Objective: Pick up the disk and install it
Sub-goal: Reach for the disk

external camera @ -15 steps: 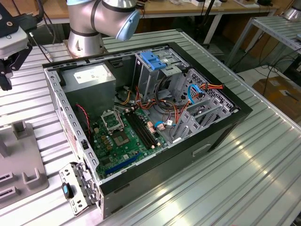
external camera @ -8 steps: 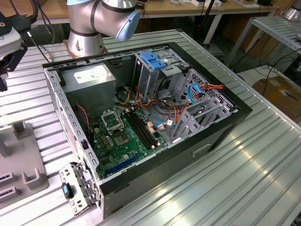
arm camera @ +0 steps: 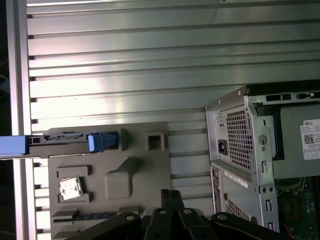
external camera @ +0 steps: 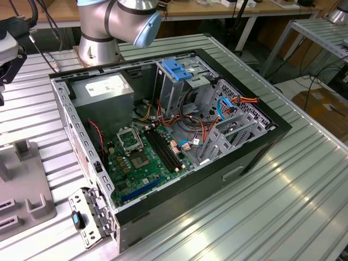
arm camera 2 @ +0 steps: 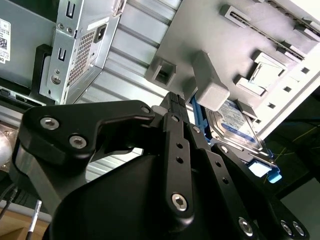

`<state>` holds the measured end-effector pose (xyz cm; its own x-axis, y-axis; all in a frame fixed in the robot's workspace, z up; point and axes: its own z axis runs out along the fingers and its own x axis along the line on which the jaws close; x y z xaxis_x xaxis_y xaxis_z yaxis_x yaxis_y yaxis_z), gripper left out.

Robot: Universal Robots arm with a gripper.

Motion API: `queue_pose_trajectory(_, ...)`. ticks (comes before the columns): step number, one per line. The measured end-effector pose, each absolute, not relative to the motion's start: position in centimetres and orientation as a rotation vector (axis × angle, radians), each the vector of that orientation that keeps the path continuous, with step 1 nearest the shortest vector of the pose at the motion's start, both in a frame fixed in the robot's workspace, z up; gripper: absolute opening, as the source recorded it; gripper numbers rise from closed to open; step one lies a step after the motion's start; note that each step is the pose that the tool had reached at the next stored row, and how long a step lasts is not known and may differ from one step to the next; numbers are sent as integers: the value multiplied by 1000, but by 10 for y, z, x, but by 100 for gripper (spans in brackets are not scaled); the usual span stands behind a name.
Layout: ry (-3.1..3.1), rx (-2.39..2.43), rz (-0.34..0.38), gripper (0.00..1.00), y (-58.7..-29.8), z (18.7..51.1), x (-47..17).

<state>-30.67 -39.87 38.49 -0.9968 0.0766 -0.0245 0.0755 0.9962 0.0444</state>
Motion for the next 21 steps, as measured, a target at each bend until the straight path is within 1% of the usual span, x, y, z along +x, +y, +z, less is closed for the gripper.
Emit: queue_pose_trajectory(21,3112,119,68,11,-399,385,-314)
